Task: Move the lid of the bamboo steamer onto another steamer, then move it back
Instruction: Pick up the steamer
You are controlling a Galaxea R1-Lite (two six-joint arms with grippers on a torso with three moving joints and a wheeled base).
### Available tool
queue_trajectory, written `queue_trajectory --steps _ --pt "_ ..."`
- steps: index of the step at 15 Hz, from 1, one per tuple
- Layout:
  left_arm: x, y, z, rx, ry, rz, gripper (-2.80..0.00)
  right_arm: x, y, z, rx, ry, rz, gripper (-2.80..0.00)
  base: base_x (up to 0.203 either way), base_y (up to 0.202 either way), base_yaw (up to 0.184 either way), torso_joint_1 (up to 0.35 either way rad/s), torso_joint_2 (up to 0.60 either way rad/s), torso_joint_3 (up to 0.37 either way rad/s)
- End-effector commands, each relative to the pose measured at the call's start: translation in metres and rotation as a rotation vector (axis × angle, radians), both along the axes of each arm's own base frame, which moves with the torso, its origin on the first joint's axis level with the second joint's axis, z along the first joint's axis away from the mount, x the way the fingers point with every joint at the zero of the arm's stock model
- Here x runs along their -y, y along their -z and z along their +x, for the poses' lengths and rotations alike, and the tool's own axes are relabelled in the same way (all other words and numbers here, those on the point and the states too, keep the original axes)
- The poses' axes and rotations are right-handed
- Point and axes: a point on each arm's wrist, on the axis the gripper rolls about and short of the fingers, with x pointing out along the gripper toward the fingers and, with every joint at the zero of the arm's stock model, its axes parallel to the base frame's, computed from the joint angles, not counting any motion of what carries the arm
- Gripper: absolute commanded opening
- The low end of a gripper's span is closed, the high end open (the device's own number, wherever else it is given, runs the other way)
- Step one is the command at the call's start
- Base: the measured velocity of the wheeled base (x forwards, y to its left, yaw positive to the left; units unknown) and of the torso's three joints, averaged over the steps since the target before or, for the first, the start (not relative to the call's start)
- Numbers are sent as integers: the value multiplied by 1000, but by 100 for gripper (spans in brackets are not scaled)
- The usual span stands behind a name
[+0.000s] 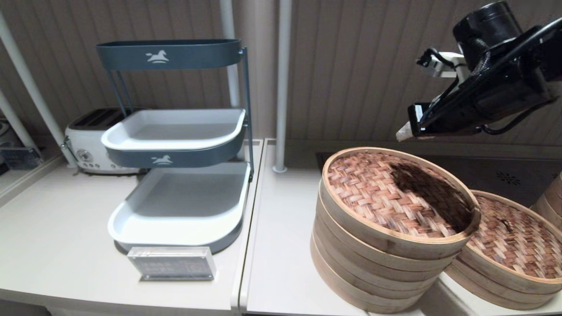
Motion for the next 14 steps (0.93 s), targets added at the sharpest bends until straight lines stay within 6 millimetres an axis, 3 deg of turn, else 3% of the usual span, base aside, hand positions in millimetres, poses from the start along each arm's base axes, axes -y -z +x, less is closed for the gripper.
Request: queue_trajectory --steps 1,6,10,14 --pt "0 8 2 -26 0 0 -280 -6 12 9 -42 -7 -6 0 0 0 0 0 0 0" --pt "0 8 2 -26 0 0 -280 -26 21 5 -84 -42 16 0 0 0 0 0 0 0" --pt "0 8 2 -26 0 0 -280 -28 33 8 -133 -20 23 0 0 0 0 0 0 0" --pt "0 8 2 -26 0 0 -280 -30 33 3 -137 -29 28 0 0 0 0 0 0 0"
